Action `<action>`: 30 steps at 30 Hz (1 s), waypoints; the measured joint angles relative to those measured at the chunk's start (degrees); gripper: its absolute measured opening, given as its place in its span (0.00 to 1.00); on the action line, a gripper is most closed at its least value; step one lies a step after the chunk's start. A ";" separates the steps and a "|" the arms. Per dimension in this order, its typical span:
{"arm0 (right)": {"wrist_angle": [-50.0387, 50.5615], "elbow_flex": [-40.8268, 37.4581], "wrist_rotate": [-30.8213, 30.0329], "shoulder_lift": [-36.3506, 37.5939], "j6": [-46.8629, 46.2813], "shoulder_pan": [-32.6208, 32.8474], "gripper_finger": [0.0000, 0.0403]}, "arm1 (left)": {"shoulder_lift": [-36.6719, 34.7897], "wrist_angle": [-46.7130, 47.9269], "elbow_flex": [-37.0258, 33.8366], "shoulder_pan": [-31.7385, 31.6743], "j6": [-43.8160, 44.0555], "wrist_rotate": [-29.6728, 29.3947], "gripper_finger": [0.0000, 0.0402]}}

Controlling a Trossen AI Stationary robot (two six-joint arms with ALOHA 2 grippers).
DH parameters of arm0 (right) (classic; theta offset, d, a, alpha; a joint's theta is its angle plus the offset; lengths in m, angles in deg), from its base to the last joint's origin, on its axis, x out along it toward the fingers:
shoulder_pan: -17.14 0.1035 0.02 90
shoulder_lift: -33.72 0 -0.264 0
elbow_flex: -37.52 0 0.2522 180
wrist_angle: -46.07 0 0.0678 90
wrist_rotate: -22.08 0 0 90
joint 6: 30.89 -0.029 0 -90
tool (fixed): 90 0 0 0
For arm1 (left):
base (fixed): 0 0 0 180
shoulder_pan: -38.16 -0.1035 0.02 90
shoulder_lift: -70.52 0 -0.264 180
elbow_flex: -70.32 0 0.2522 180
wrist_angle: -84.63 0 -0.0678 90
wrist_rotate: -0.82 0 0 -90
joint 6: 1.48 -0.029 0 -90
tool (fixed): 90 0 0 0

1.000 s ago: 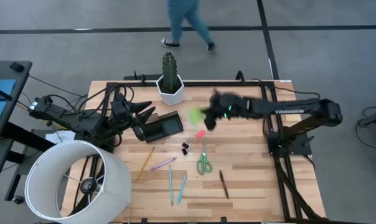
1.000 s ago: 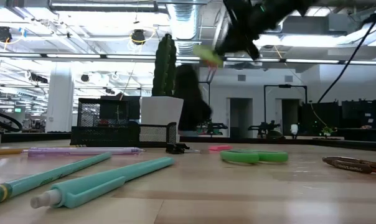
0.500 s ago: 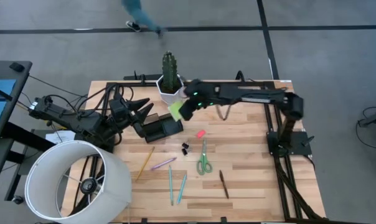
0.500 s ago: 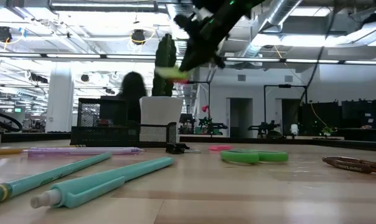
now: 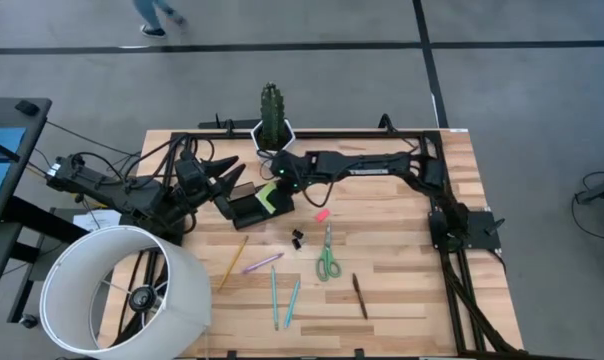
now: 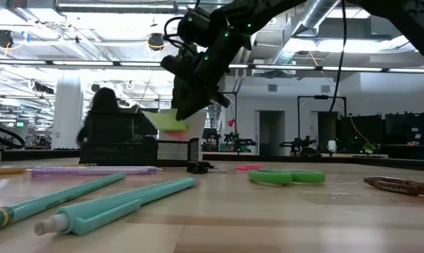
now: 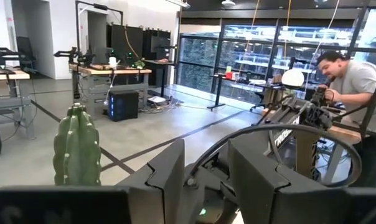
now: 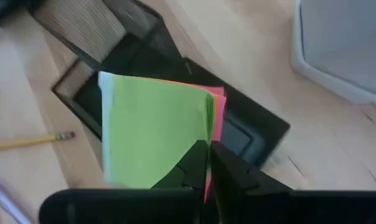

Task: Pick and place office supplies into organizer
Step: Put the green sticky notes into the black mesh organizer, then put the green scissors into the black mesh organizer

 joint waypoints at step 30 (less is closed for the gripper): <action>32.07 15.48 5.74 14.31 13.01 2.58 0.16 | 2.51 36.76 -0.06 0.00 49.49 27.15 0.28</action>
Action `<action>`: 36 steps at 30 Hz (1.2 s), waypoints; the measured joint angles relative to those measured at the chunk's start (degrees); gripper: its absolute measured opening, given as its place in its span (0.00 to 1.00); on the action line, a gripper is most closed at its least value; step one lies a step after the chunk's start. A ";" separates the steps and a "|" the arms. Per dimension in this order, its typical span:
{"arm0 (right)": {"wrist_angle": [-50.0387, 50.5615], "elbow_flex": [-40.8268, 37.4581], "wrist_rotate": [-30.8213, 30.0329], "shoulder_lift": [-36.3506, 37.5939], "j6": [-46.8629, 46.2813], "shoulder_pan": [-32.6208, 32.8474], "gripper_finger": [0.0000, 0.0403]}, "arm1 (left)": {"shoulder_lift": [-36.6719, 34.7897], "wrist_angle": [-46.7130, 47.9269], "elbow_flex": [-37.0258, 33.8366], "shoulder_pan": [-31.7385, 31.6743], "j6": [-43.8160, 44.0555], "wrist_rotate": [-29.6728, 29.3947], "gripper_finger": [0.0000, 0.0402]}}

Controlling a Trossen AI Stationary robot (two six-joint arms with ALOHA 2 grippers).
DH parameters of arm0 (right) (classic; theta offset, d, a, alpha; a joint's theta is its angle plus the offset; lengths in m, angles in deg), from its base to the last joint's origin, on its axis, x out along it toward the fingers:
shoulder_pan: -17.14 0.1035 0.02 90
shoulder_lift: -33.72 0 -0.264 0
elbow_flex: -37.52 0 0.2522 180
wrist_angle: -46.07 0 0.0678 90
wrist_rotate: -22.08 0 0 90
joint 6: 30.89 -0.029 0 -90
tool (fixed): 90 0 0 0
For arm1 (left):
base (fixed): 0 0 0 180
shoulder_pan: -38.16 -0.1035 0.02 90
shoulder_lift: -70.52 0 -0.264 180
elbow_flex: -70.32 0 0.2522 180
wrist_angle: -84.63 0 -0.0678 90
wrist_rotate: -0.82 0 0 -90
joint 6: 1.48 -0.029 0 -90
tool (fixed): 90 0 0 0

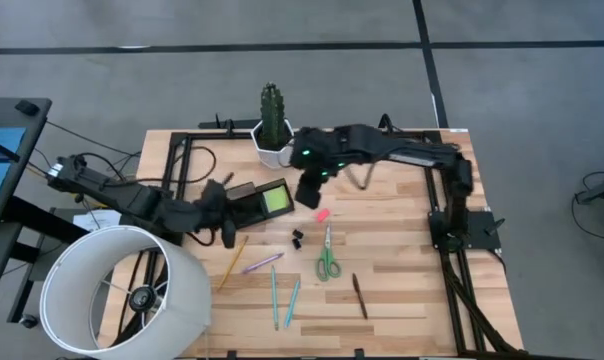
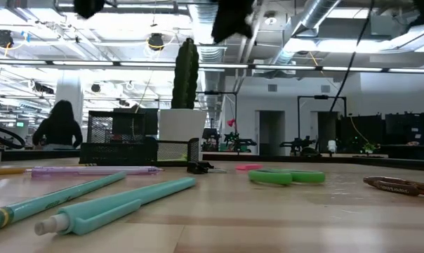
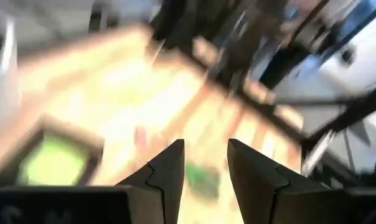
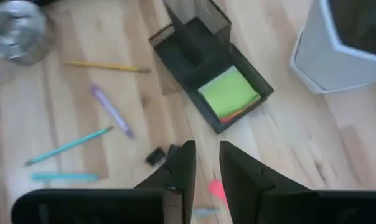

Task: Pick and place office supplies into organizer
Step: Put the green scissors into the black mesh organizer

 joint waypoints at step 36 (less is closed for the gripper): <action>12.47 -0.09 -0.55 26.43 6.41 7.21 0.16 | 38.34 -17.50 0.06 -0.24 6.75 42.75 0.28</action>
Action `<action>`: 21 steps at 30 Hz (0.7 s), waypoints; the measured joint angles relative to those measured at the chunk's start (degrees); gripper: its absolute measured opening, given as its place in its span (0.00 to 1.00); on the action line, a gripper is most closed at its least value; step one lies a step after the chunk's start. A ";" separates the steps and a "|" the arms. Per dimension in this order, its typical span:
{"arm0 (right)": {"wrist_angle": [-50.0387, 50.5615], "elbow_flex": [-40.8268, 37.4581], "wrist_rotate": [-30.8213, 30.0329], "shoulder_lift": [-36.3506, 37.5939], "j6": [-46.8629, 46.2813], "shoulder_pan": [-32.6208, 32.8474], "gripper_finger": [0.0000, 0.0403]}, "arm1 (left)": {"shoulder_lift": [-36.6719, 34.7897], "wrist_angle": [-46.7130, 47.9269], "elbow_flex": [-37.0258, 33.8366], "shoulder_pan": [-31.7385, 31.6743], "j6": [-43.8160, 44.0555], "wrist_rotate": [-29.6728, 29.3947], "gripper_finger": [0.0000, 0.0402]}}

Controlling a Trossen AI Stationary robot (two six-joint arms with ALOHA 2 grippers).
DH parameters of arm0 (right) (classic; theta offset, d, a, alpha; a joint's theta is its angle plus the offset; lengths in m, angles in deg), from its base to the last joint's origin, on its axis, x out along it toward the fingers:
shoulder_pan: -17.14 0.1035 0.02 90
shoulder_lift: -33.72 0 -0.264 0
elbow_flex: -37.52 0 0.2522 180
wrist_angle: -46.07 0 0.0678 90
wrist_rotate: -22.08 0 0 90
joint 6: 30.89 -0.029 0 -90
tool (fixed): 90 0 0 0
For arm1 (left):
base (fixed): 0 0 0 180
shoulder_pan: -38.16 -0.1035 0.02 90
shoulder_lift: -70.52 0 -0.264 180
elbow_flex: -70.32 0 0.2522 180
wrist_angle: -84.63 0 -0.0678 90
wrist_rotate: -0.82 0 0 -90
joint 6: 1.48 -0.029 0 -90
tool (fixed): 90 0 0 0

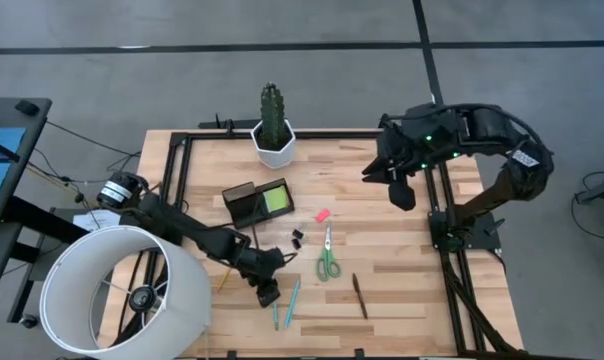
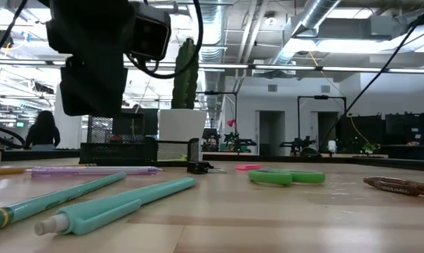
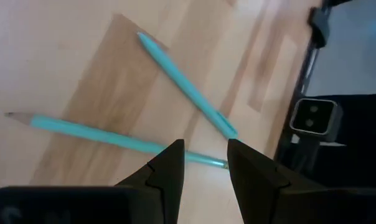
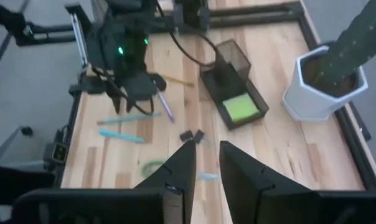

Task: Pick and place office supplies into organizer
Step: Put the green scissors into the black mesh organizer

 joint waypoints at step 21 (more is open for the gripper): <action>1.90 -0.07 0.87 -0.36 3.17 0.13 0.16 | 0.52 15.11 15.17 -3.07 -4.60 -15.39 0.28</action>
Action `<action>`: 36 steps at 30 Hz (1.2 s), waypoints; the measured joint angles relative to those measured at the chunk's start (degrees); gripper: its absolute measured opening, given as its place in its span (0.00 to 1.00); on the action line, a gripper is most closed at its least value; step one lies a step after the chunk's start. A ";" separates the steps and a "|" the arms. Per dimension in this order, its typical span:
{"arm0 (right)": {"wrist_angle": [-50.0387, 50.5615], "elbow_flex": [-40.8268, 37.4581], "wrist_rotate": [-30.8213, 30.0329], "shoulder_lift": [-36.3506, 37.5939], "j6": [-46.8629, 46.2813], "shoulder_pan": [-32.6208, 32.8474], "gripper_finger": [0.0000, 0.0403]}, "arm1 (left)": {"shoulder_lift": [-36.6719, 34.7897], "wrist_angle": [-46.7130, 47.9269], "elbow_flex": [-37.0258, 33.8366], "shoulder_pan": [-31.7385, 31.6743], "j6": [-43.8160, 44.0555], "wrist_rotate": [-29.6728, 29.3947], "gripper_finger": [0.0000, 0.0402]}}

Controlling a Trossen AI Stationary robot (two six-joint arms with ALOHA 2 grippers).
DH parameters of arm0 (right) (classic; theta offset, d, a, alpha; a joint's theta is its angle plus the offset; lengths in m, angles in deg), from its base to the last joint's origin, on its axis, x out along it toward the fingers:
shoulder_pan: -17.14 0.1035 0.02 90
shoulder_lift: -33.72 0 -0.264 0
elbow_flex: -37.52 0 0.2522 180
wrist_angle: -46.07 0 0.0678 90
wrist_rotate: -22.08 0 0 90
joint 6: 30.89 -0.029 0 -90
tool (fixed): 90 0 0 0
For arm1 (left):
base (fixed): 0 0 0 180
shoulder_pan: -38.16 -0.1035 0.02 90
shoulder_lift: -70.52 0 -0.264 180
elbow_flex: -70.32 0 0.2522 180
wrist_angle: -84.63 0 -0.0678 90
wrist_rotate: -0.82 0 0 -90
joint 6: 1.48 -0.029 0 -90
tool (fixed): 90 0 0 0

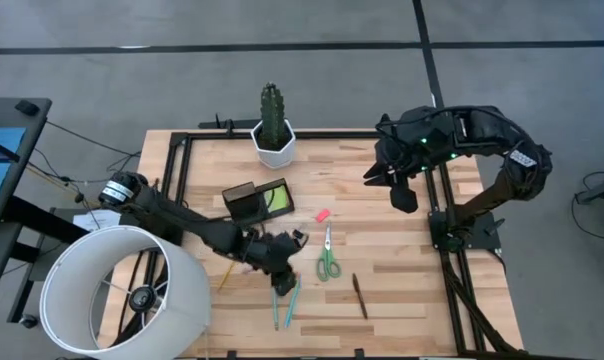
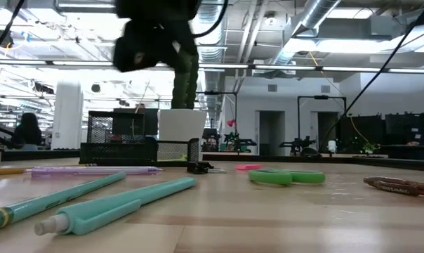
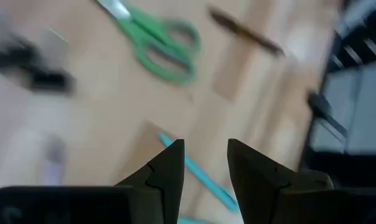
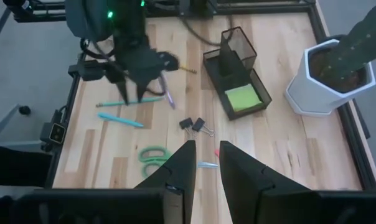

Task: Pick and place office supplies into organizer
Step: Put the green scissors into the black mesh organizer

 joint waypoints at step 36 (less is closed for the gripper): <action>3.94 0.00 -1.66 4.42 1.57 -11.02 0.16 | 34.67 25.03 36.31 -7.62 8.13 5.77 0.28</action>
